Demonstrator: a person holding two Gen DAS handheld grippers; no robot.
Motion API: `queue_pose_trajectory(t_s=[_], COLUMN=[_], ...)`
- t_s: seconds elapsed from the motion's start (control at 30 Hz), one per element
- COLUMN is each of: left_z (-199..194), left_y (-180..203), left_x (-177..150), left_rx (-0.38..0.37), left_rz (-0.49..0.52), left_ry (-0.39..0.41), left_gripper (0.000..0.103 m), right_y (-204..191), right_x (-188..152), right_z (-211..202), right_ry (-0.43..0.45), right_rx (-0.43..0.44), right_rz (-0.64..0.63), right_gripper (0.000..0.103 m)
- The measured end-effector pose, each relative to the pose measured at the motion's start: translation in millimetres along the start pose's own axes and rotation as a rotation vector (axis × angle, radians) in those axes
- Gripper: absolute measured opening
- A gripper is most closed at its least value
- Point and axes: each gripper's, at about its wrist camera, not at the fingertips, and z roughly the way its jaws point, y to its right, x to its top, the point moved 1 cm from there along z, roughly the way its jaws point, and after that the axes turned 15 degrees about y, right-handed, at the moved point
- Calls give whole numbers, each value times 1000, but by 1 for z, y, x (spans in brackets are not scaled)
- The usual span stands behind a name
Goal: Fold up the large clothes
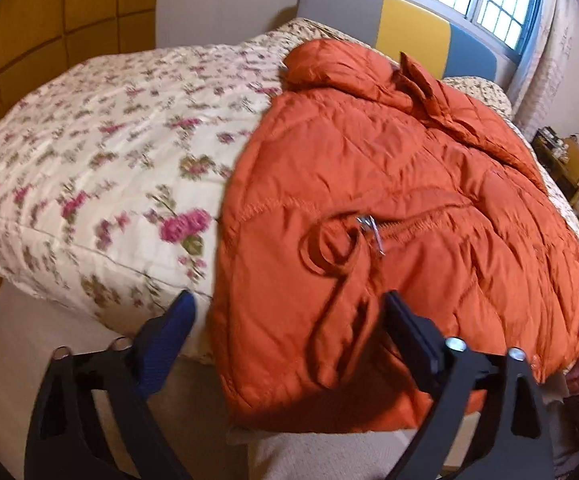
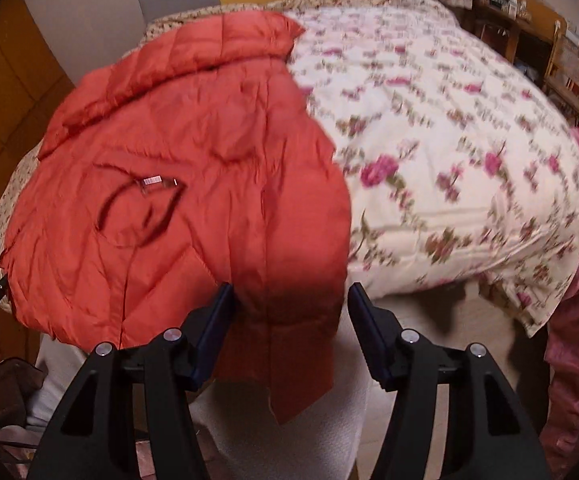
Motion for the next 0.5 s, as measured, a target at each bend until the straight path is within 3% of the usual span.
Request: queue_pose_trajectory(t_s=[0.13,0.2,0.23,0.27,0.37,0.5], left_z=[2,-2,-4,-9,-19,-27], left_y=[7,14,17,21,26,29], left_x=[-3,0,2,7,22,49], left_rx=[-29,-55,-55,-65,-90,-134], left_rz=[7,32,42,56,56,14], left_ry=[-11,-16,-8,3,36,88], left_gripper=[69,49,33,24,16,15], right_y=[-6,-11,-12,-13,-17,-22], right_x=[1,6,9,13,30,59], right_z=[3,-3,-6,-10,-21,-31], right_ry=[-14,6,20,36,94,184], right_rx=[56,90,114,138,212,298], right_rz=[10,11,23,37,89,154], right_gripper=[22,17,16,15,15,15])
